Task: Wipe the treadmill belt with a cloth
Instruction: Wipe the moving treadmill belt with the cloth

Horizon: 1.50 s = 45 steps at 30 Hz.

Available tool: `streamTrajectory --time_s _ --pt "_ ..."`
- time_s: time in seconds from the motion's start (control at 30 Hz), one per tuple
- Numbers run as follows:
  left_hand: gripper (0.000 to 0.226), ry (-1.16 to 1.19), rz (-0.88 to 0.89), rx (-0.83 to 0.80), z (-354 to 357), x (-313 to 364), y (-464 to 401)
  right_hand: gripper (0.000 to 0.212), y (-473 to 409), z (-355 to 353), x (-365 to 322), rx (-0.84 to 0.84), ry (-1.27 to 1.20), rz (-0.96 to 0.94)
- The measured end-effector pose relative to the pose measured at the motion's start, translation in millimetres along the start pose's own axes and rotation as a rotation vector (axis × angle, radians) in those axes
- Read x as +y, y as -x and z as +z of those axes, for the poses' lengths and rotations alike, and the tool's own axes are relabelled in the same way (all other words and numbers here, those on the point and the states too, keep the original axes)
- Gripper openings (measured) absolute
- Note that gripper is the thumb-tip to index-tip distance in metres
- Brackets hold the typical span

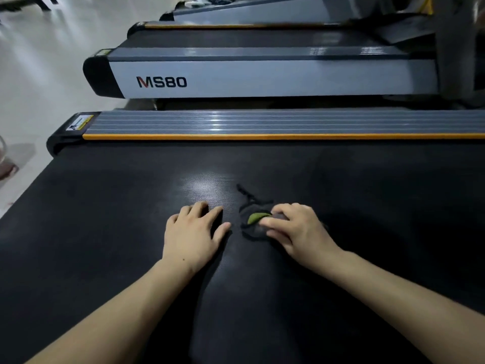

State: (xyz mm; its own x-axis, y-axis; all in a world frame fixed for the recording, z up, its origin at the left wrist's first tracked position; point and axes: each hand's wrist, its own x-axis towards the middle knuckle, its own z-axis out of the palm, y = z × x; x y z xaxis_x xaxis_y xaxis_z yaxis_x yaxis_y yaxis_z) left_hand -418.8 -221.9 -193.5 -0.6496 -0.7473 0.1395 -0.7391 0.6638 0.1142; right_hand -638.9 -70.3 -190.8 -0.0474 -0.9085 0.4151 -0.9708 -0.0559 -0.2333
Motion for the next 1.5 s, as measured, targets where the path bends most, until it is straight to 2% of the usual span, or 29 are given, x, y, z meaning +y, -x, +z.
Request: streamTrajectory --time_s 0.1,0.17,0.23,0.3,0.37,0.43,0.6,0.7,0.73,0.83,0.9,1.03,1.13,1.27,1.33,1.43,1.5 --pt "0.042 -0.02 -0.018 0.098 8.7 4.4 10.1 0.025 -9.2 -2.3 20.3 -0.037 0.031 -0.094" --pt "0.041 -0.014 -0.045 0.134 10.3 5.9 12.2 0.026 -39.8 7.7 48.0 -0.006 0.078 -0.066" --pt "0.04 -0.021 -0.07 0.14 11.6 5.8 11.6 0.024 -73.5 12.2 79.8 0.064 0.106 0.1" --pt "0.041 -0.025 -0.082 0.133 12.1 5.2 11.7 0.026 -94.1 12.8 97.1 0.05 0.073 0.308" --pt "0.042 -0.016 -0.085 0.131 12.3 3.7 10.9 0.025 -94.9 15.8 91.4 0.055 0.044 0.346" --pt "0.043 -0.008 -0.089 0.123 11.8 3.8 10.7 0.024 -74.1 14.6 72.0 0.078 0.004 0.243" --pt "0.044 -0.01 -0.092 0.119 11.4 5.2 10.6 0.024 11.5 -6.9 15.8 -0.054 -0.196 -0.099" --pt "0.046 -0.013 -0.091 0.11 11.1 5.7 11.2 0.025 -4.6 -5.8 39.5 -0.091 -0.082 -0.192" --pt "0.046 -0.009 -0.091 0.108 10.4 5.5 10.6 0.025 -23.6 -0.2 56.7 -0.047 -0.021 -0.153" --pt "0.046 -0.02 -0.084 0.112 11.3 4.6 12.5 0.022 -67.6 7.1 96.8 0.07 0.028 0.245" --pt "0.043 -0.009 -0.078 0.117 11.8 3.2 11.0 0.024 -65.8 10.5 91.0 0.059 0.036 0.33" --pt "0.041 0.013 -0.072 0.107 11.0 2.0 11.9 0.026 -10.8 -3.2 25.6 0.038 -0.039 0.138" --pt "0.045 0.05 -0.063 0.091 5.9 2.0 15.6 0.027 40.5 -11.7 -36.2 -0.082 -0.122 -0.036" --pt "0.052 0.13 -0.022 -0.037 -6.4 -3.2 26.8 0.026 31.2 -5.0 -31.3 -0.105 -0.058 -0.135" --pt "0.051 0.114 0.007 -0.016 -14.4 -12.0 38.7 0.025 -8.7 6.7 -7.9 -0.015 0.009 -0.036" --pt "0.052 0.109 0.003 -0.025 -23.0 -26.6 58.2 0.025 -53.9 15.6 4.3 0.004 0.043 0.33" --pt "0.053 0.161 -0.017 -0.026 -30.2 -34.4 68.2 0.024 -50.7 18.1 -11.2 0.006 0.054 0.353"
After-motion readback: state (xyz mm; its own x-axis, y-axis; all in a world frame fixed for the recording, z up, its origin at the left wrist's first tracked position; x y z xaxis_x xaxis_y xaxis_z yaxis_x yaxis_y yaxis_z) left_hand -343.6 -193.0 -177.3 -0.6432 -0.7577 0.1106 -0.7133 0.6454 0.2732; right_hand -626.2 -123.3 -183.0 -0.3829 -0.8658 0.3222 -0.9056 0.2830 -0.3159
